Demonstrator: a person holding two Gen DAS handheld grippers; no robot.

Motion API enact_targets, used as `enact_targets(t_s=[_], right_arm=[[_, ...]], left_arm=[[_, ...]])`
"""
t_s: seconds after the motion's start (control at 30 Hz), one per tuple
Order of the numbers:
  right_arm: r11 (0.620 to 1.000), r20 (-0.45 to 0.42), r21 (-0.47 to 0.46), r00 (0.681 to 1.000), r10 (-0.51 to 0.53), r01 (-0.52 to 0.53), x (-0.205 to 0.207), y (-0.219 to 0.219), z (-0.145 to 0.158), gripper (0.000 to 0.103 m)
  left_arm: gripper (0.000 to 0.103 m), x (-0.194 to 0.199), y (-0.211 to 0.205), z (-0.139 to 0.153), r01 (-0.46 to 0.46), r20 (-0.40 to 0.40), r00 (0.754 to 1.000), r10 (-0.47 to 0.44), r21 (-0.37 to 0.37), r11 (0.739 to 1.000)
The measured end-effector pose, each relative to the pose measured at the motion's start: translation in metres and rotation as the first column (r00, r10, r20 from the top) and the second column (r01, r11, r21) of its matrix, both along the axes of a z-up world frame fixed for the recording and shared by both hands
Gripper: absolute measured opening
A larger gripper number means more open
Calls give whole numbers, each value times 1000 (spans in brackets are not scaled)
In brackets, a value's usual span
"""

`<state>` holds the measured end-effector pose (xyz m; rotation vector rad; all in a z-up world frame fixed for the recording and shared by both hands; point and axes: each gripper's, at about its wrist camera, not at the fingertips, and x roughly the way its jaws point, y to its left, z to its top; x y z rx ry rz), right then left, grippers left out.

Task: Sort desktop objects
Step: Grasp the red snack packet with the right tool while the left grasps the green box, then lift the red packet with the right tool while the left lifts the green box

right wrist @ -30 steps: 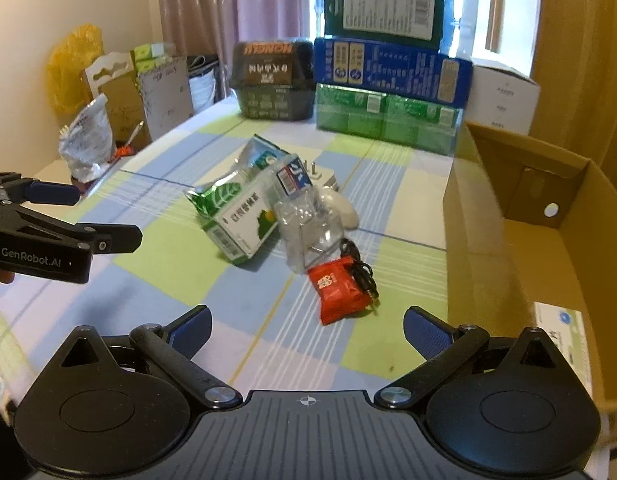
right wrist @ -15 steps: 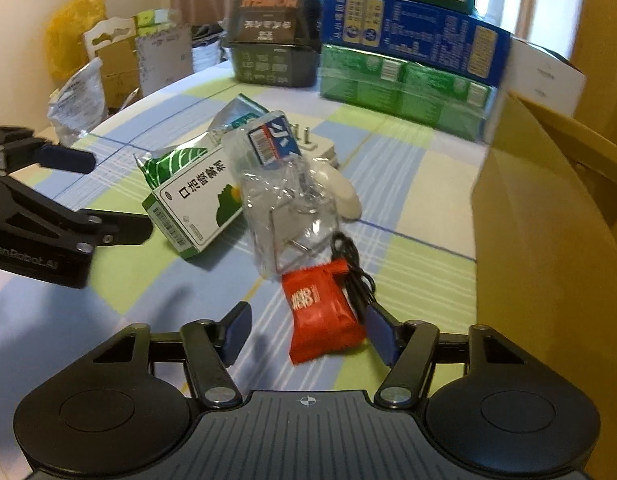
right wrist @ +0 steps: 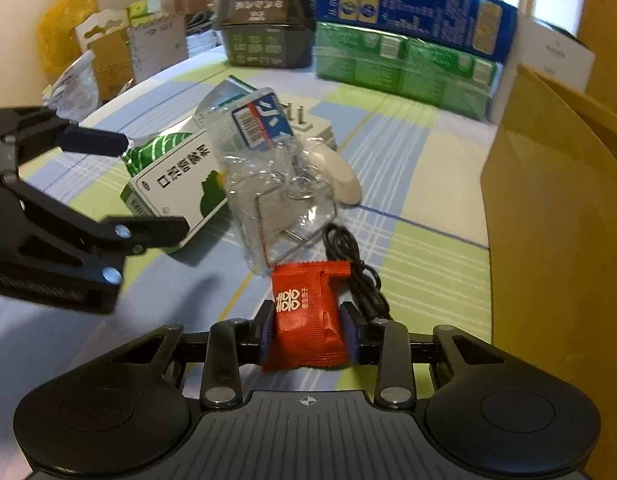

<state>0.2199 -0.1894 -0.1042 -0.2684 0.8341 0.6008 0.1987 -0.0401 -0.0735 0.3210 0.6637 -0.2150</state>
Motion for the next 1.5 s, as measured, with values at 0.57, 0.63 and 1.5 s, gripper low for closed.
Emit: enact_targets(t_s=[0.57, 0.63, 1.5], right_arm=[[994, -69, 64, 994, -84, 89, -4, -17, 7, 30], [993, -78, 72, 993, -93, 99, -10, -21, 9, 30], [987, -90, 110, 990, -110, 119, -47, -25, 17, 30]], left_arm=[[33, -5, -11, -7, -33, -42, 998, 36, 63, 997], [32, -12, -12, -10, -25, -68, 997, 30, 73, 997], [25, -46, 32, 22, -216, -289, 951, 110, -365, 905]])
